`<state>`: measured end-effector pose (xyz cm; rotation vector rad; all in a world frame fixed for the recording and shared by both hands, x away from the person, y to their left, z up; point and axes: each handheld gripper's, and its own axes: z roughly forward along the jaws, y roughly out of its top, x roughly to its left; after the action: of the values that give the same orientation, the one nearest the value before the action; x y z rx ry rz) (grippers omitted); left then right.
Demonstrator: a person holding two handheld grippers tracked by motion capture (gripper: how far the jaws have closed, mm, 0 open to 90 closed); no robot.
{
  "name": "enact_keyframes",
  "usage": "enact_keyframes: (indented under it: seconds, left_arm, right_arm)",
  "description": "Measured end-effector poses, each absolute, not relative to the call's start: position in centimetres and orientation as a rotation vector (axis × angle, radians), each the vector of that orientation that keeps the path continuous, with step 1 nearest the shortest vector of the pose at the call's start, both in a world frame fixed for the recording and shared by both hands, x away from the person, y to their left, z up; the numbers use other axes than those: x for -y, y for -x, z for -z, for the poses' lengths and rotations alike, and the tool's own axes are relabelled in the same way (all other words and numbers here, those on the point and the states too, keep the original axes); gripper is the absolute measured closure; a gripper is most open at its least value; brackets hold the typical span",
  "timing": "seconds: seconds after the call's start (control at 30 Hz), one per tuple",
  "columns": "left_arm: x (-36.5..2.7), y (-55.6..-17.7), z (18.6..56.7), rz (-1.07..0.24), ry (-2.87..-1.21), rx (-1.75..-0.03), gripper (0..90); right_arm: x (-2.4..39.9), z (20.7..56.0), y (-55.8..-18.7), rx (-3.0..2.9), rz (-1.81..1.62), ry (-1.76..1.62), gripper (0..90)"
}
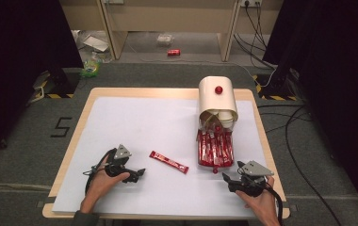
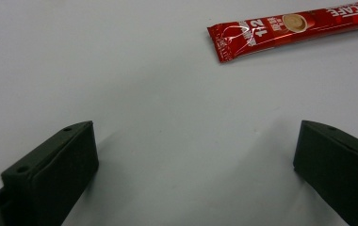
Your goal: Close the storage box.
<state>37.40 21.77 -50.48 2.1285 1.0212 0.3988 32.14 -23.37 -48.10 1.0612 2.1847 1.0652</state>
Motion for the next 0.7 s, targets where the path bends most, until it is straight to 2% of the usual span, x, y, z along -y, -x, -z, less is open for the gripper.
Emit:
enact_keyframes:
  seconds: [0.7]
  left_arm:
    - [-21.76,-37.38,50.48,-0.401,-2.129,-1.021,0.0]
  right_arm:
    - [23.05,47.98,-33.10,-2.163,-1.062,-1.065,25.6]
